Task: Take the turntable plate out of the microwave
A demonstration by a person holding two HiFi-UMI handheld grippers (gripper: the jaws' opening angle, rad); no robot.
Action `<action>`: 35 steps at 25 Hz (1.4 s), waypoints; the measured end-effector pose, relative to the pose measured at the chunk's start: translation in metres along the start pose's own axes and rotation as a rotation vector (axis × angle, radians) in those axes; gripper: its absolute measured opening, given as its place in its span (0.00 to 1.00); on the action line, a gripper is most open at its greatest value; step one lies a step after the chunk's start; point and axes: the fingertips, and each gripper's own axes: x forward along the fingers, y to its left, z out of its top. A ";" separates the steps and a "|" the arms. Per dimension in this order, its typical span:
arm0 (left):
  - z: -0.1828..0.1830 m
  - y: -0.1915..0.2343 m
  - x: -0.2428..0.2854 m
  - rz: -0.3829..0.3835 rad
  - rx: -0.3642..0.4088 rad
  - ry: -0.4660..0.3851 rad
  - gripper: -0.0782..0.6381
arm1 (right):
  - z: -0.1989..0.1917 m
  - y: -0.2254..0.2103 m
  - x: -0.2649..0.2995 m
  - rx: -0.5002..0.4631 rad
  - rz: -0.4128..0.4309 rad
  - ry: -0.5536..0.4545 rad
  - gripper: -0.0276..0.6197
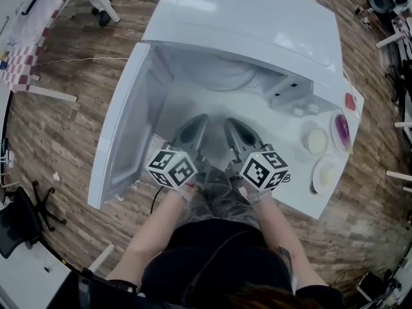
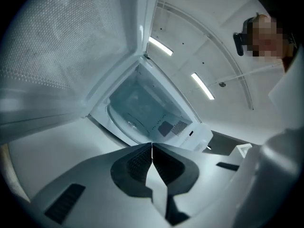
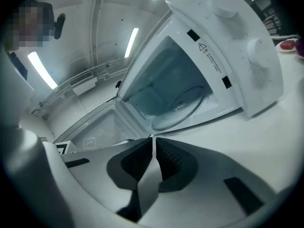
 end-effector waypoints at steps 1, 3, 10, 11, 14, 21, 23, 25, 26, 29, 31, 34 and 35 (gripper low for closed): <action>0.001 0.002 0.002 0.005 -0.023 -0.007 0.13 | 0.002 -0.005 0.004 0.002 -0.014 0.003 0.08; 0.005 0.005 0.007 0.008 -0.058 -0.024 0.13 | 0.007 -0.013 0.012 0.023 -0.026 0.003 0.08; 0.017 0.022 0.019 0.046 -0.157 -0.074 0.13 | 0.021 -0.038 0.038 0.231 -0.007 -0.020 0.20; 0.018 0.026 0.020 0.055 -0.164 -0.081 0.13 | 0.022 -0.041 0.043 0.270 -0.002 -0.025 0.21; 0.021 0.035 0.023 0.083 -0.193 -0.097 0.13 | 0.027 -0.054 0.053 0.373 -0.024 -0.046 0.23; 0.019 0.050 0.037 0.092 -0.306 -0.082 0.15 | 0.028 -0.064 0.074 0.585 -0.017 -0.098 0.27; 0.015 0.052 0.043 0.080 -0.340 -0.057 0.20 | 0.030 -0.067 0.077 0.647 -0.027 -0.120 0.26; 0.011 0.053 0.049 0.062 -0.371 -0.036 0.23 | 0.031 -0.071 0.080 0.696 -0.039 -0.139 0.26; 0.010 0.054 0.051 0.053 -0.389 -0.030 0.24 | 0.032 -0.072 0.082 0.715 -0.043 -0.144 0.26; 0.008 0.055 0.050 0.024 -0.440 -0.014 0.24 | 0.030 -0.071 0.086 0.755 -0.047 -0.162 0.25; 0.008 0.055 0.051 0.005 -0.459 -0.005 0.24 | 0.030 -0.072 0.086 0.758 -0.054 -0.173 0.22; 0.011 0.057 0.054 -0.007 -0.488 -0.002 0.24 | 0.032 -0.071 0.085 0.765 -0.045 -0.193 0.20; 0.011 0.059 0.054 -0.006 -0.501 -0.005 0.24 | 0.032 -0.071 0.085 0.764 -0.042 -0.200 0.19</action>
